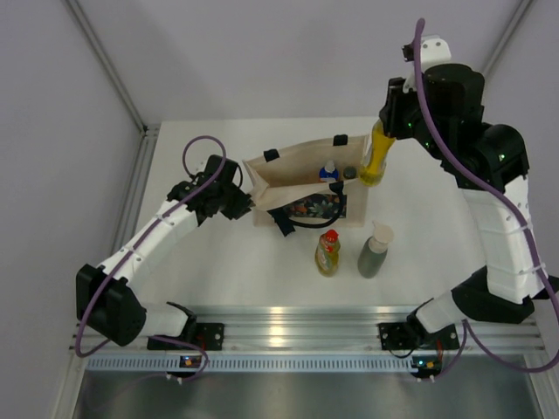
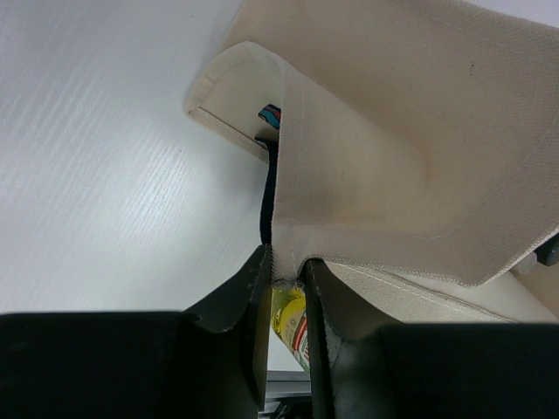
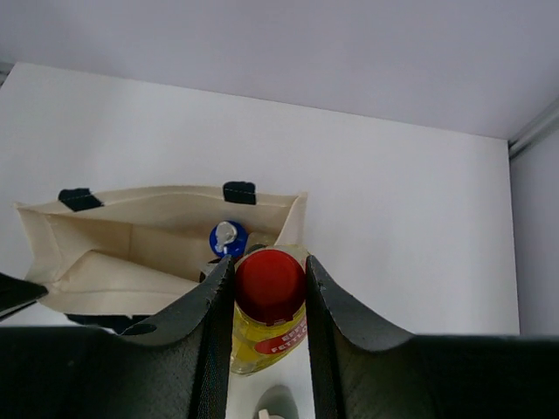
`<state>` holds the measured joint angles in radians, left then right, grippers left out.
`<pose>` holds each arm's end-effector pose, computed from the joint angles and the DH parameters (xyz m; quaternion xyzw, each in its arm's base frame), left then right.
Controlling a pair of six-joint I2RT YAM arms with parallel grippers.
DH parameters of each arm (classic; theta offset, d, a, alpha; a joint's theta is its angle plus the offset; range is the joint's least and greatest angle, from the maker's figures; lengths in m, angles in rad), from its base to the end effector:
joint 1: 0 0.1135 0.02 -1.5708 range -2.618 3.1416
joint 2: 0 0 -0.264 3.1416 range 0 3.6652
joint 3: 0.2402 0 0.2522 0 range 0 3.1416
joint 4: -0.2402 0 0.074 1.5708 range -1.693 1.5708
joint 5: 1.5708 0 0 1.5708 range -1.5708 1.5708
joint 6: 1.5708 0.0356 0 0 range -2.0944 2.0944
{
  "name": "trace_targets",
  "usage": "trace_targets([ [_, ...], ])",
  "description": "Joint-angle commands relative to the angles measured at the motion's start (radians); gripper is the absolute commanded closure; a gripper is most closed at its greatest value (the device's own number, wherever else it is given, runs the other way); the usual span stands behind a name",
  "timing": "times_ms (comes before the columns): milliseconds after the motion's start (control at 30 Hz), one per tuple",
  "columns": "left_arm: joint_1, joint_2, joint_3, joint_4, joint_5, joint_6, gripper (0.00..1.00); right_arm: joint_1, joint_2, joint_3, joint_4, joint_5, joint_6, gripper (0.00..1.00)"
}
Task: Take the personal care products out of the canvas bag
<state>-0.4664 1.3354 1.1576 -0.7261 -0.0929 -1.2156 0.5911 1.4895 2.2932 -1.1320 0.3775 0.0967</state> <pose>0.2496 -0.1220 0.2999 -0.3595 0.8729 -0.2144 0.2507 0.1956 0.1155 0.5601 -0.0895 0.8012 0.0491 0.5897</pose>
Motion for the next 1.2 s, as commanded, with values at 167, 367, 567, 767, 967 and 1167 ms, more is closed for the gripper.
trace_targets([
  [167,-0.001,0.015,0.017,-0.019,0.013,0.016,1.00,-0.123,-0.087,0.000,0.101,0.063,-0.009,1.00],
  [367,0.000,0.013,0.027,-0.019,0.015,0.019,1.00,-0.214,-0.196,-0.300,0.269,0.069,-0.015,1.00],
  [567,-0.001,0.015,0.036,-0.018,0.018,0.024,1.00,-0.321,-0.375,-0.792,0.599,0.018,0.014,1.00],
  [767,0.000,0.021,0.036,-0.019,0.028,0.031,1.00,-0.355,-0.521,-1.218,0.854,-0.009,0.020,1.00],
  [967,0.000,0.018,0.037,-0.019,0.027,0.036,1.00,-0.355,-0.580,-1.374,0.900,-0.012,0.052,1.00],
  [1167,0.000,0.015,0.042,-0.018,0.016,0.034,1.00,-0.356,-0.606,-1.393,0.859,-0.023,0.067,0.55],
])
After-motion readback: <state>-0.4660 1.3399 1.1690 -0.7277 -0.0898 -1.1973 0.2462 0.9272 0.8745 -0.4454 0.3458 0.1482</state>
